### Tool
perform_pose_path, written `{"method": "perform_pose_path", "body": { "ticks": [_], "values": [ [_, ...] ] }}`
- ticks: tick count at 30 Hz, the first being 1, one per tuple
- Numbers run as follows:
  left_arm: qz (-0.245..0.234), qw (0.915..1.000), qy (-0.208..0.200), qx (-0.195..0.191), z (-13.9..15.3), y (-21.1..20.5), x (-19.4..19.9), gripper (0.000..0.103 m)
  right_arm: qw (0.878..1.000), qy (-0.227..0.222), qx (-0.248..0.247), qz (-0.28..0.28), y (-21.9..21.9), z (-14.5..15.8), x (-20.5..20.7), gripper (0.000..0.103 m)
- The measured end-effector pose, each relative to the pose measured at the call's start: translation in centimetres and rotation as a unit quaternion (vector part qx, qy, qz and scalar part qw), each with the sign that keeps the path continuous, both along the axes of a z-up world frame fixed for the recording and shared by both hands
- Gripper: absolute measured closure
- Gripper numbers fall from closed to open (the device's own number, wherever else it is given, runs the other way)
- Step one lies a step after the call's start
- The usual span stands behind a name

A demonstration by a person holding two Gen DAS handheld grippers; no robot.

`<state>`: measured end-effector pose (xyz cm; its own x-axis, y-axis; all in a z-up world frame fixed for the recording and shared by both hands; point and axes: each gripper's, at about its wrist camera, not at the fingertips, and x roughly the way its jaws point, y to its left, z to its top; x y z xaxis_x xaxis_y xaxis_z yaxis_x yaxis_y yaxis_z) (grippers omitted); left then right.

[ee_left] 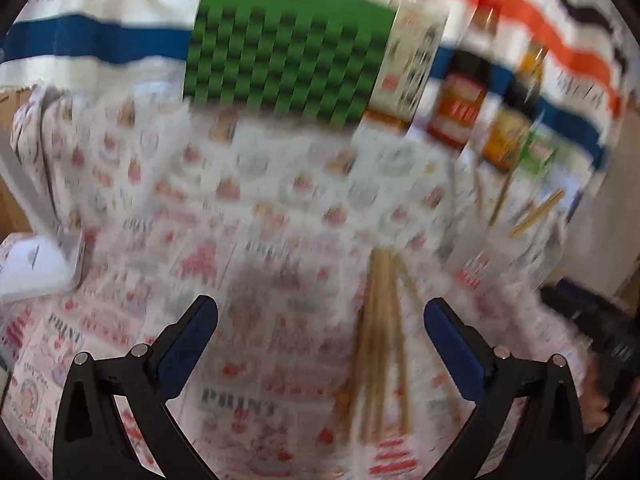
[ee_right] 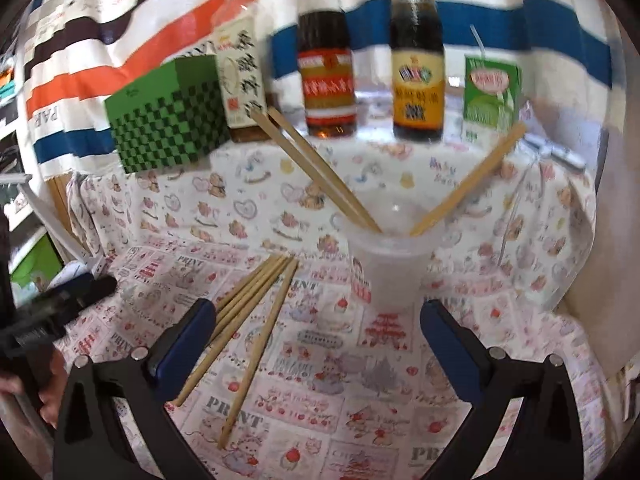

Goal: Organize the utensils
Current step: 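Lower the left tool toward the lying chopsticks while the right tool approaches another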

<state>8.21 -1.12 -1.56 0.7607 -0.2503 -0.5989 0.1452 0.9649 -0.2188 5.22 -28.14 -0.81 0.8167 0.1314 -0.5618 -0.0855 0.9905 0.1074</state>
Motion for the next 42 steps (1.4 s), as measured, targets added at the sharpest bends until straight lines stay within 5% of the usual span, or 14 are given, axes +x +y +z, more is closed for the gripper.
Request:
{"method": "perform_pose_path", "body": {
  "ticks": [12, 20, 28, 34, 42],
  "values": [
    [0.034, 0.9988, -0.015, 0.032, -1.2, 0.0, -0.1, 0.003, 0.999, 0.042, -0.012, 0.008, 1.4, -2.5, 1.1, 0.010],
    [0.047, 0.9988, -0.006, -0.010, -1.5, 1.8, 0.4, 0.003, 0.998, 0.051, -0.046, 0.003, 3.3, -3.4, 0.6, 0.021],
    [0.065, 0.9978, -0.012, 0.006, -1.5, 2.0, 0.3, 0.003, 0.995, 0.092, -0.032, 0.033, 4.3, -5.0, 0.9, 0.060],
    [0.081, 0.9966, -0.011, 0.001, -1.5, 2.7, 0.3, 0.003, 0.992, 0.101, 0.007, 0.080, 5.0, -5.2, 0.5, 0.060],
    [0.111, 0.9930, -0.023, 0.031, -1.4, 2.8, 0.1, 0.003, 0.988, 0.109, -0.035, 0.104, 6.6, -5.5, 0.4, 0.049]
  ]
}}
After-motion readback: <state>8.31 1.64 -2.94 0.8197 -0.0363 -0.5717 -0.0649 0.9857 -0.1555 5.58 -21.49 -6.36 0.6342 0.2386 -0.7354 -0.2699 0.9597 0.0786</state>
